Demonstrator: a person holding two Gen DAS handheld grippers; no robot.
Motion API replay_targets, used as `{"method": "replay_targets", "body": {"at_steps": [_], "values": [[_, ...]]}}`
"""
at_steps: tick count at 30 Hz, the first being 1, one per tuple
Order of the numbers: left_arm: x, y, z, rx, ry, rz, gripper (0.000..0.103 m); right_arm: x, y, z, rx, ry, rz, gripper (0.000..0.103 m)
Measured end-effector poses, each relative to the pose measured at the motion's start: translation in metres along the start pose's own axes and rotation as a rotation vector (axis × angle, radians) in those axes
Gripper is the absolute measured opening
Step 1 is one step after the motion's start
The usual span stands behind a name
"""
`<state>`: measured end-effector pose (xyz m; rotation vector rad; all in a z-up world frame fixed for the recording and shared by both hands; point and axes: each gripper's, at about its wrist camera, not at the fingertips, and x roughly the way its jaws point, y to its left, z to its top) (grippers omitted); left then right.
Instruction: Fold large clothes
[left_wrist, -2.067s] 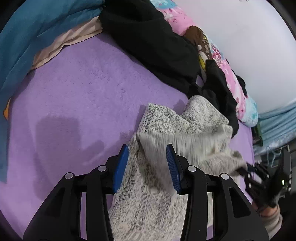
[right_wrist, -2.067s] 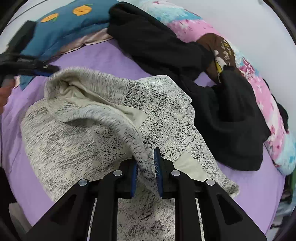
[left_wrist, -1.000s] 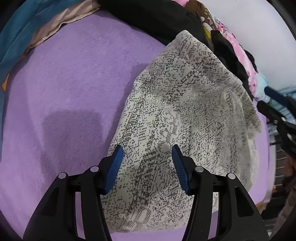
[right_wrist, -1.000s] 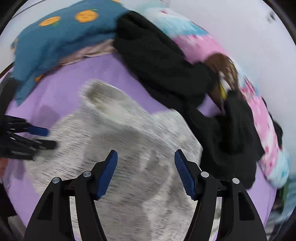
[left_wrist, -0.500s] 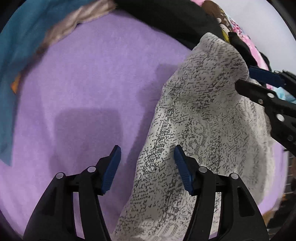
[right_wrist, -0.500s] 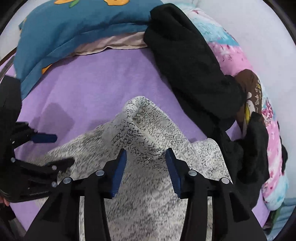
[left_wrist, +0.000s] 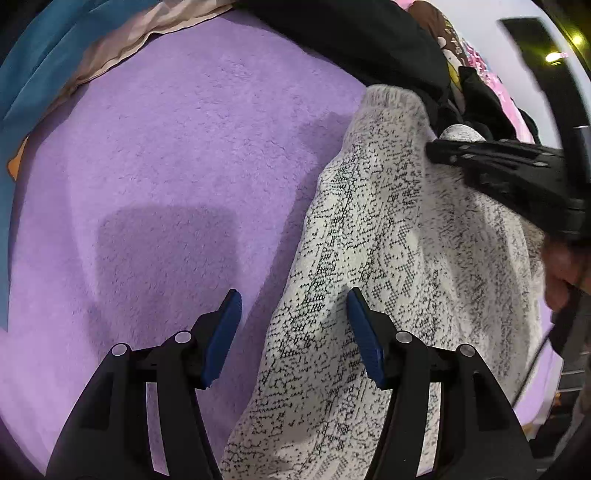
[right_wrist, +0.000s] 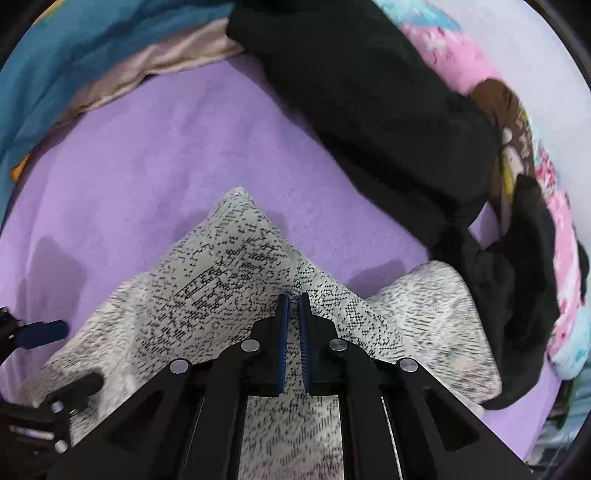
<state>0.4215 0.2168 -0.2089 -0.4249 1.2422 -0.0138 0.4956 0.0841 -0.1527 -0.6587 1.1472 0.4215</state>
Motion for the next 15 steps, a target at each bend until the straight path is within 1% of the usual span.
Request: {"method": "replay_targets", "body": {"at_steps": [2,4,6,7,8,12,15], "values": [[0.001,-0.001,0.000,0.001,0.005,-0.003,0.057,0.000,0.002,-0.001,-0.016,-0.009,-0.006,0.007],[0.001,0.000,0.001,-0.004,0.010,-0.013,0.057,-0.012,0.004,-0.003,-0.036,-0.029,-0.018,0.009],[0.000,0.002,0.001,-0.010,0.014,-0.023,0.058,-0.028,0.005,-0.008,-0.050,-0.052,-0.018,0.028],[0.000,0.003,0.001,-0.010,0.014,-0.028,0.058,-0.042,0.005,-0.014,-0.050,-0.080,-0.003,0.052],[0.000,0.004,0.001,-0.011,0.014,-0.030,0.058,-0.053,0.004,-0.018,-0.047,-0.101,0.008,0.063],[-0.003,0.004,-0.001,-0.012,0.022,-0.035,0.059,-0.097,-0.004,-0.045,-0.015,-0.163,0.044,0.064],[-0.009,0.002,-0.005,-0.003,0.018,-0.032,0.061,-0.126,-0.009,-0.073,0.019,-0.201,0.049,0.069]]}}
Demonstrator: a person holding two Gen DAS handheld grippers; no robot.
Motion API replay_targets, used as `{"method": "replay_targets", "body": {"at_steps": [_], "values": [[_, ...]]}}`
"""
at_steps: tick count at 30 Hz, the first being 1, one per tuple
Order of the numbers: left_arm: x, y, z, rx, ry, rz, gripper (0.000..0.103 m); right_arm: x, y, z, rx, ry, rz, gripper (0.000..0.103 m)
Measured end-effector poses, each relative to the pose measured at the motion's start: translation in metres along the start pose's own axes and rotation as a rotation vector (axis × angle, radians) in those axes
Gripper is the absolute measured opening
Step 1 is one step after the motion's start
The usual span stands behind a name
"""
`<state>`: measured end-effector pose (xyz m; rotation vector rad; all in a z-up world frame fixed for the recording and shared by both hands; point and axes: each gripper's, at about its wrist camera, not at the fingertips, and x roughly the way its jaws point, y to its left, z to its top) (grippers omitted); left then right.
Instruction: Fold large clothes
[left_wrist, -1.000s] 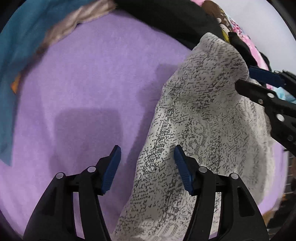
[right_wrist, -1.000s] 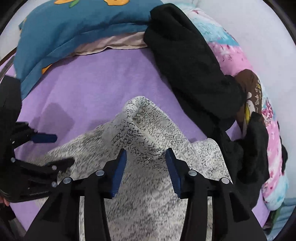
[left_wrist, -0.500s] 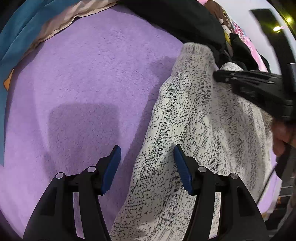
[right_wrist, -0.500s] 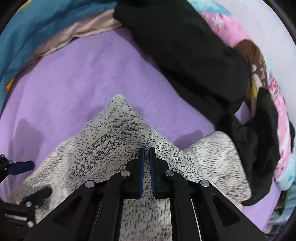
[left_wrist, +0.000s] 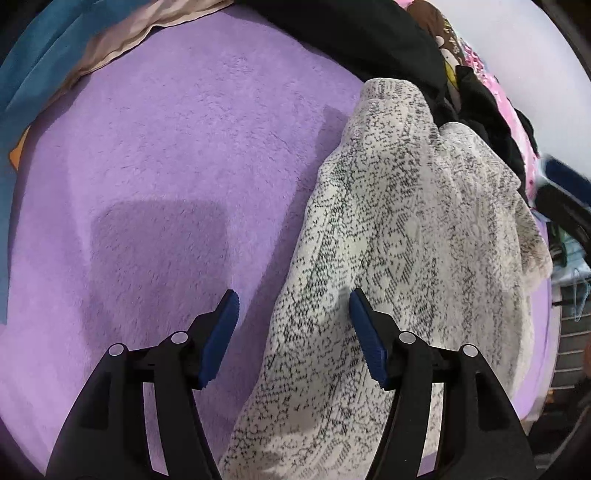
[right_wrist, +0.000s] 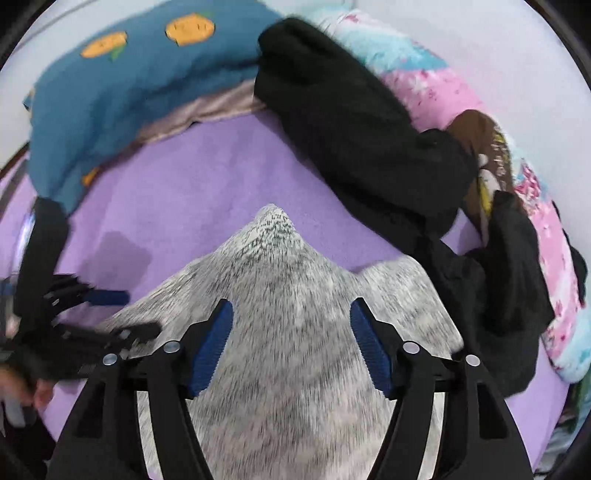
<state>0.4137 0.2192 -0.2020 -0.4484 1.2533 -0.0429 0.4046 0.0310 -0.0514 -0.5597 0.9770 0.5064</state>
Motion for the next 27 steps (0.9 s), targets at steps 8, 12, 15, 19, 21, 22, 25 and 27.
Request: {"method": "replay_targets", "body": {"at_steps": [8,12,15,19,21,22,25,27], "values": [[-0.016,0.000,-0.016,0.007,-0.006,-0.001,0.063,-0.064,-0.012,-0.085,0.096,-0.045,0.003,0.070],[-0.025,-0.002,-0.023,0.018,-0.023,-0.007,0.063,-0.092,-0.016,-0.130,0.182,-0.078,0.000,0.070],[-0.025,-0.004,-0.027,0.029,-0.017,0.000,0.063,-0.106,-0.019,-0.164,0.229,-0.103,-0.009,0.079],[-0.026,-0.006,-0.039,0.050,-0.009,0.000,0.063,-0.118,-0.028,-0.206,0.324,-0.128,-0.009,0.081],[-0.028,-0.003,-0.045,0.047,-0.013,-0.011,0.063,-0.119,-0.036,-0.226,0.384,-0.132,-0.008,0.081],[-0.030,-0.002,-0.047,0.047,-0.016,-0.015,0.063,-0.119,-0.039,-0.235,0.406,-0.133,-0.006,0.081],[-0.033,0.005,-0.051,0.027,-0.016,-0.032,0.064,-0.116,-0.049,-0.258,0.464,-0.141,-0.022,0.081],[-0.035,0.012,-0.054,0.002,-0.006,-0.059,0.065,-0.113,-0.053,-0.273,0.486,-0.156,-0.039,0.081]]}}
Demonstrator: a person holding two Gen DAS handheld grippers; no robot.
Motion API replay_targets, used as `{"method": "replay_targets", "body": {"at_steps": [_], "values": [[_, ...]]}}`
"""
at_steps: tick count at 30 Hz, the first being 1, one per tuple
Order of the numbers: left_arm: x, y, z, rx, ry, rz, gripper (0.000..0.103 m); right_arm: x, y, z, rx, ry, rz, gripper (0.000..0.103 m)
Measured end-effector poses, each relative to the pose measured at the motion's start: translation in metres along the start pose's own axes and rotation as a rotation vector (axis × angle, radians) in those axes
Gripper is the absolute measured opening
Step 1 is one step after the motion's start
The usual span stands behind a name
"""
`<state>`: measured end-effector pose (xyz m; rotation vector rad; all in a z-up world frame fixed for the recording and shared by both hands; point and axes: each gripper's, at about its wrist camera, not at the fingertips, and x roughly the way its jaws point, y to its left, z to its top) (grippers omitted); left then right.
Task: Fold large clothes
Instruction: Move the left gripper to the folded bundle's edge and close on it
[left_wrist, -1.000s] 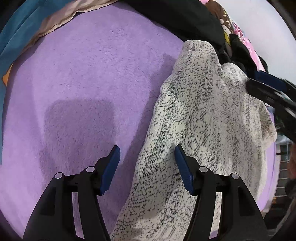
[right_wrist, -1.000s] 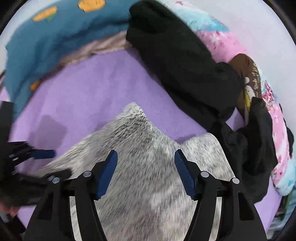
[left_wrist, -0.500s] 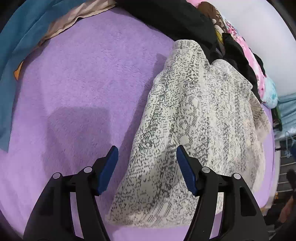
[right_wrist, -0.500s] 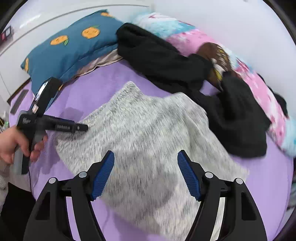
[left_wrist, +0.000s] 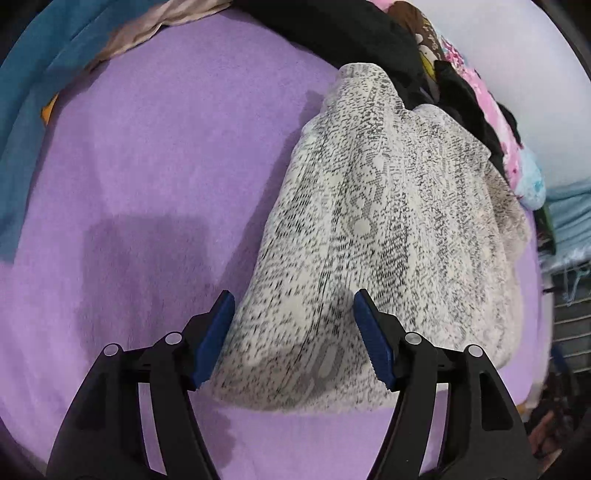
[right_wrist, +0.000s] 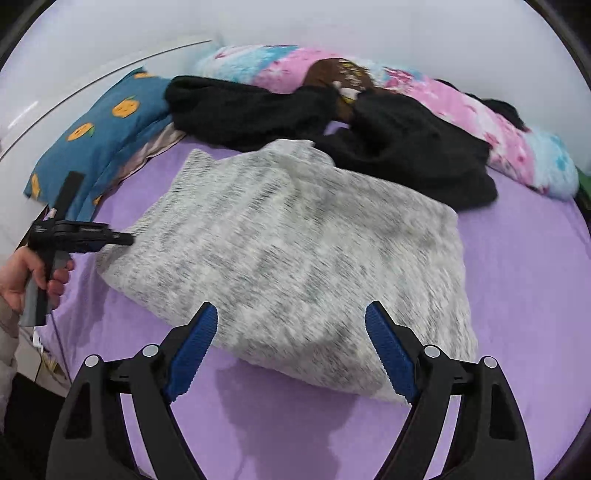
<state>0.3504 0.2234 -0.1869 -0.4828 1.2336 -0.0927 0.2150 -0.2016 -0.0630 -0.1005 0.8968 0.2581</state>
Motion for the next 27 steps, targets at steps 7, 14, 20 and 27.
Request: {"method": "replay_targets", "body": {"at_steps": [7,14,20,27], "values": [[-0.014,0.029,-0.016,-0.061,-0.010,-0.012,0.070,0.030,-0.030,-0.024,0.113,-0.062,0.021,0.082],[-0.021,0.041,-0.040,-0.143,-0.014,-0.059,0.070,0.052,-0.056,-0.029,0.189,-0.078,0.035,0.082],[-0.013,0.041,-0.040,-0.202,-0.006,-0.154,0.070,0.044,-0.044,-0.025,0.126,-0.119,0.038,0.084],[0.002,0.042,-0.037,-0.261,0.019,-0.226,0.076,0.049,-0.018,-0.026,0.037,-0.129,0.072,0.087]]}}
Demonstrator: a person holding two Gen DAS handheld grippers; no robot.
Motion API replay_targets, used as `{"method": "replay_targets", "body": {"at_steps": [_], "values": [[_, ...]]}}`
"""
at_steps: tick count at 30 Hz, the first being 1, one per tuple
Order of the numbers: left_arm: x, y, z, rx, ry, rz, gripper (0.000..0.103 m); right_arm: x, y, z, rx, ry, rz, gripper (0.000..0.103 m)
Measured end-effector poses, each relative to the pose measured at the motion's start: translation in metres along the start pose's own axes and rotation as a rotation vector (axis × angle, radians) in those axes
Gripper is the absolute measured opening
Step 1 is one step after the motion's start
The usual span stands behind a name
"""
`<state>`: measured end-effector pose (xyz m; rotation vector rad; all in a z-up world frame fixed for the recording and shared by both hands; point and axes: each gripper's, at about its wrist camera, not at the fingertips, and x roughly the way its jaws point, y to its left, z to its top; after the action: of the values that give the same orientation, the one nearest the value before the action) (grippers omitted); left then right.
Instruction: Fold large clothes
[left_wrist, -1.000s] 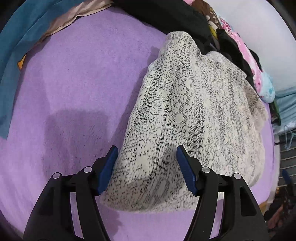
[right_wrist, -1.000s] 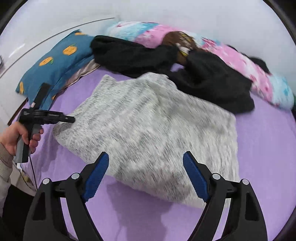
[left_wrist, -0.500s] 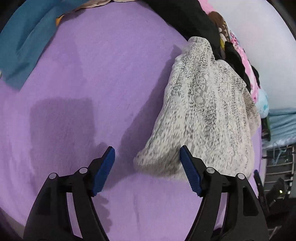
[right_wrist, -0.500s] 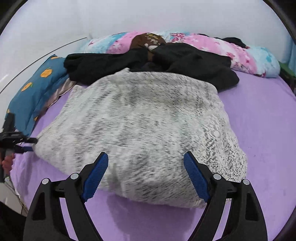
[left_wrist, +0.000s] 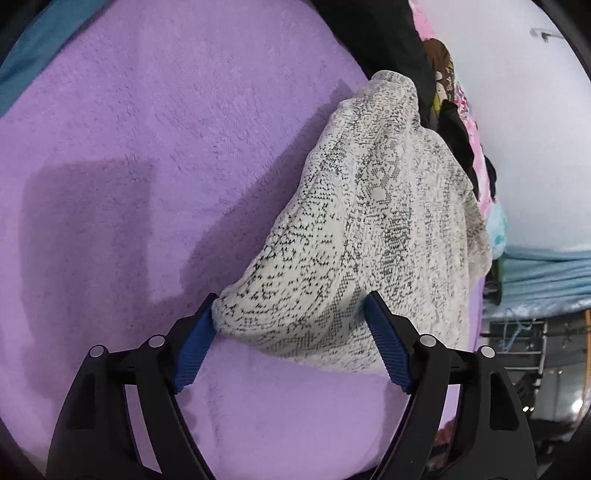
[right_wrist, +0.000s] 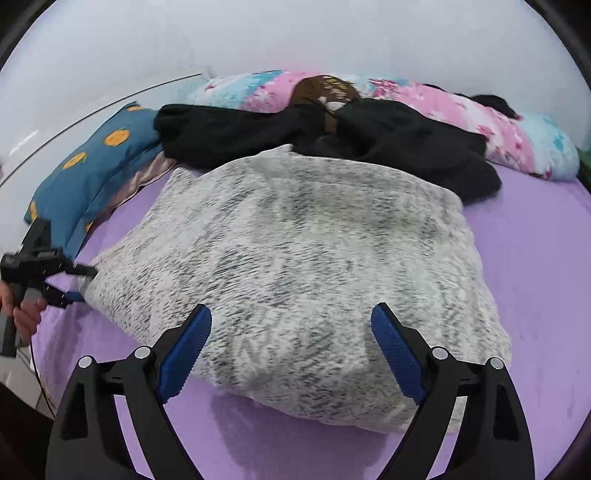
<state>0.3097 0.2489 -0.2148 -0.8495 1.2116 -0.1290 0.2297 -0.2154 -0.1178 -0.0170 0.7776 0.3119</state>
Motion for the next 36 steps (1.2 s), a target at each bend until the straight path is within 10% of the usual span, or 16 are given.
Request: {"method": "replay_targets", "body": {"at_steps": [12,19,36], "values": [[0.017,0.002,0.005,-0.055,-0.002,-0.016,0.079,0.007,0.026,-0.010,-0.068,0.028,0.036,0.087],[0.012,-0.010,0.004,-0.010,-0.009,-0.040,0.043,0.010,0.021,-0.011,-0.046,0.035,0.031,0.087],[-0.039,-0.055,-0.008,0.061,-0.080,-0.110,0.030,0.000,0.009,-0.008,0.031,0.050,0.076,0.087]]}}
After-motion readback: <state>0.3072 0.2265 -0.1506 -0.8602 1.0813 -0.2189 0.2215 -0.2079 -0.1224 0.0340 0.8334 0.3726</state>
